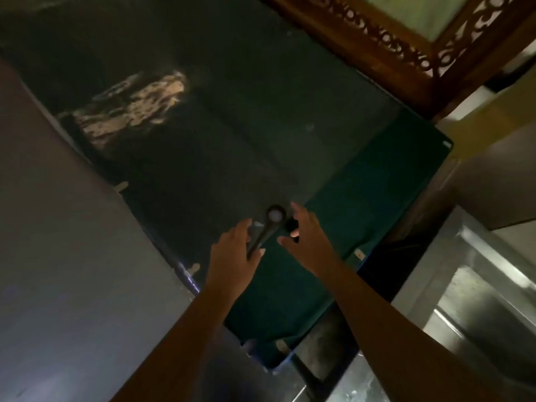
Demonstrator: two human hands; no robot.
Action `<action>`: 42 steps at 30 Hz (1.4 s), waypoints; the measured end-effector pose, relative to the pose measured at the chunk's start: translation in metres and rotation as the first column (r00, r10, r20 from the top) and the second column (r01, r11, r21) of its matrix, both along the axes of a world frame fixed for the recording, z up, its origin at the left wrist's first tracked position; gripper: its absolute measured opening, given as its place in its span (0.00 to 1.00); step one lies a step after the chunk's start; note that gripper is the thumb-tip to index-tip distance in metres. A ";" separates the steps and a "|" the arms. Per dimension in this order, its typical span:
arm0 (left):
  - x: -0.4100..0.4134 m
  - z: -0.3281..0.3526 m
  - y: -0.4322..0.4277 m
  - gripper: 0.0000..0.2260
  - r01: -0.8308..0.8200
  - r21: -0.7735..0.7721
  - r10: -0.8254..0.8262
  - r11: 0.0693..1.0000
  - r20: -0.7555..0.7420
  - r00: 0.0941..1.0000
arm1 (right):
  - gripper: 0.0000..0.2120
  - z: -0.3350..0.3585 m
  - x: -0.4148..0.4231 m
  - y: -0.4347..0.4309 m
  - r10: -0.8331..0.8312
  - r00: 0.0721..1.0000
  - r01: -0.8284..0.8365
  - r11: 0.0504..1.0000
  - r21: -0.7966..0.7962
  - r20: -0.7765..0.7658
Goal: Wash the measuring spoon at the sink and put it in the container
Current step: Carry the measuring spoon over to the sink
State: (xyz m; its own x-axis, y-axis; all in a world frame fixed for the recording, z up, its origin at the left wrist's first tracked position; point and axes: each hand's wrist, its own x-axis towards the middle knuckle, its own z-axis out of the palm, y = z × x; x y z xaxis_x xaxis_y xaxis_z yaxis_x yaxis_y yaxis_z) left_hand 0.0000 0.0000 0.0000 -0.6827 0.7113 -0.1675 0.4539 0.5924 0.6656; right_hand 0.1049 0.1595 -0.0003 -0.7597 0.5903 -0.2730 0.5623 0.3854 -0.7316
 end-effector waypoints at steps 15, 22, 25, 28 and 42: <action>0.019 -0.035 0.007 0.09 -0.106 0.033 0.111 0.994 -0.214 0.970 | 0.31 -0.022 -0.028 0.017 0.019 0.996 -0.036 0.983 0.181 0.091; 0.022 -0.024 0.007 0.08 -0.066 0.086 0.081 0.994 -0.194 0.978 | 0.27 -0.016 -0.022 0.012 -0.053 0.999 0.054 0.991 0.121 -0.010; 0.026 -0.010 0.004 0.05 -0.033 0.139 0.050 0.990 -0.122 0.991 | 0.26 -0.005 -0.013 0.009 -0.088 0.995 0.094 0.988 0.121 -0.056; 0.033 0.009 0.001 0.03 0.007 0.123 0.011 0.992 -0.145 0.989 | 0.25 0.010 0.000 0.005 -0.115 0.990 0.124 0.984 0.126 -0.082; 0.106 0.104 -0.024 0.02 0.276 0.207 -0.200 0.939 -0.326 0.924 | 0.27 0.105 0.138 -0.018 -0.152 0.978 0.169 0.978 0.122 -0.141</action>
